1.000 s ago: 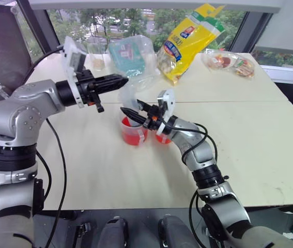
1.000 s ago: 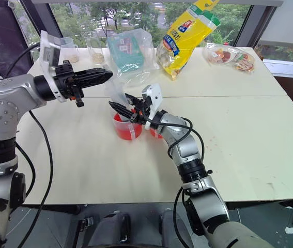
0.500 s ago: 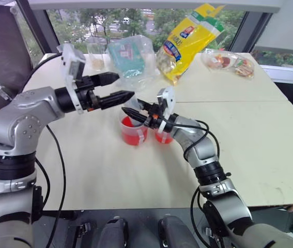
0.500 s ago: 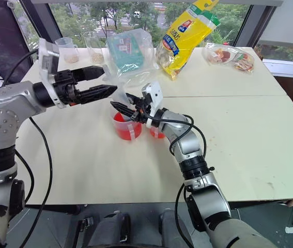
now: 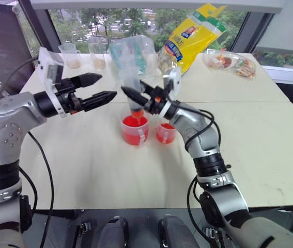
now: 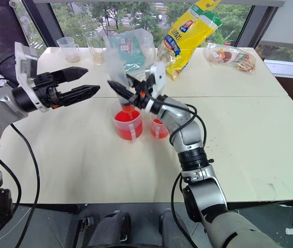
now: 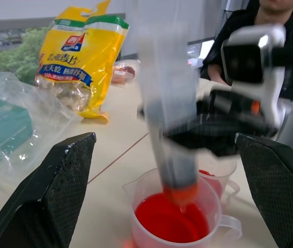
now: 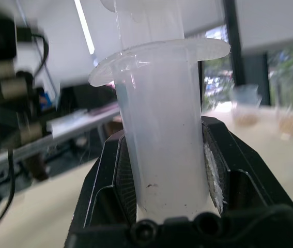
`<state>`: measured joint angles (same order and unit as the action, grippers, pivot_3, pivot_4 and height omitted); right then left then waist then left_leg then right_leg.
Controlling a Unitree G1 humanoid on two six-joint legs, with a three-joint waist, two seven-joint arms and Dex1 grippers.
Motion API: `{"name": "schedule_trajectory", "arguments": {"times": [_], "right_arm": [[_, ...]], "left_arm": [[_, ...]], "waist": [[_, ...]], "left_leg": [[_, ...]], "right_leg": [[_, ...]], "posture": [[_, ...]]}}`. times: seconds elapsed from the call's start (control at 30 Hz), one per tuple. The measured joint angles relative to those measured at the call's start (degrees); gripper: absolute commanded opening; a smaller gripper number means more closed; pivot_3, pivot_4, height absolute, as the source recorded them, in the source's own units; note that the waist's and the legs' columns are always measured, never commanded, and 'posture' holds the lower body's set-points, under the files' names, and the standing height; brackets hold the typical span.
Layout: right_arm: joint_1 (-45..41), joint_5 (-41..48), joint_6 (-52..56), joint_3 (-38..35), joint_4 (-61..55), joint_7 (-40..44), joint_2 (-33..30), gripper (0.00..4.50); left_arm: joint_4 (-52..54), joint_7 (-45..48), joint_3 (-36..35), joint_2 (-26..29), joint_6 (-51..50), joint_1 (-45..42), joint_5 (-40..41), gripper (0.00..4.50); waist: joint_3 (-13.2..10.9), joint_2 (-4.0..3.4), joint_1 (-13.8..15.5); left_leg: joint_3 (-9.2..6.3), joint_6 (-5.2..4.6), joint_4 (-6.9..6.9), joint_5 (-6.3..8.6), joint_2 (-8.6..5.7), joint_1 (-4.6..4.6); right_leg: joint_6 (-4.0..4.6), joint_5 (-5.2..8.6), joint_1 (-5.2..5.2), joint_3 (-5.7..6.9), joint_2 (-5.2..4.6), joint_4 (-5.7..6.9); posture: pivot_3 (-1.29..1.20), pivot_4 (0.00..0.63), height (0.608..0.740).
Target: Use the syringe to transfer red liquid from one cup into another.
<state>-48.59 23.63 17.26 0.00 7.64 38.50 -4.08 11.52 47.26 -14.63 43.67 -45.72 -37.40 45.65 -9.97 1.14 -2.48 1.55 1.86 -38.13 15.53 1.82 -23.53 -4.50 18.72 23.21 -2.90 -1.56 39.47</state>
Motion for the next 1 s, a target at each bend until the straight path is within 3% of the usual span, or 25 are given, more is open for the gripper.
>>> {"name": "schedule_trajectory", "arguments": {"times": [0.17, 0.43, 0.73, 1.0], "right_arm": [[-0.8, 2.6, 2.7, -3.9, -6.1, -2.6, -4.3, 1.37], [6.9, 2.9, 4.9, -4.9, -12.0, -5.5, -7.1, 1.37], [12.6, 1.3, 3.9, -1.5, -13.7, -5.8, -7.4, 1.37], [14.0, 0.8, 3.1, -1.5, -13.9, -6.2, -7.9, 1.37]], "left_arm": [[-2.4, 0.7, 1.3, -0.6, 0.8, -3.2, -0.4, 4.45], [-8.4, 3.3, 5.1, -3.6, 3.9, -9.9, -2.8, 4.45], [-22.4, 8.0, 11.3, -11.8, 11.5, -20.9, -9.5, 4.45], [-37.1, 12.3, 12.6, -17.6, 19.2, -30.5, -14.7, 4.45]], "waist": [[0.0, 0.00, 0.1], [0.0, -0.01, -0.1], [0.0, -0.01, 0.0], [0.0, 0.00, 0.1]], "left_leg": [[-0.01, -0.01, 0.01, 0.01, -0.01, -0.01], [0.03, -0.01, 0.03, 0.01, 0.00, -0.02], [0.07, -0.01, -0.01, 0.00, -0.02, -0.03], [0.06, -0.01, 0.00, 0.00, -0.03, -0.04]], "right_leg": [[0.00, 0.00, -0.01, 0.02, -0.01, -0.02], [0.00, 0.00, 0.05, -0.02, 0.06, -0.01], [0.00, 0.00, 0.04, -0.01, 0.09, -0.02], [-0.01, 0.00, 0.04, 0.00, 0.12, -0.05]], "posture": [[0.00, 0.150, 0.740], [0.00, 0.150, 0.740], [0.00, 0.150, 0.740], [0.00, 0.150, 0.740]]}}
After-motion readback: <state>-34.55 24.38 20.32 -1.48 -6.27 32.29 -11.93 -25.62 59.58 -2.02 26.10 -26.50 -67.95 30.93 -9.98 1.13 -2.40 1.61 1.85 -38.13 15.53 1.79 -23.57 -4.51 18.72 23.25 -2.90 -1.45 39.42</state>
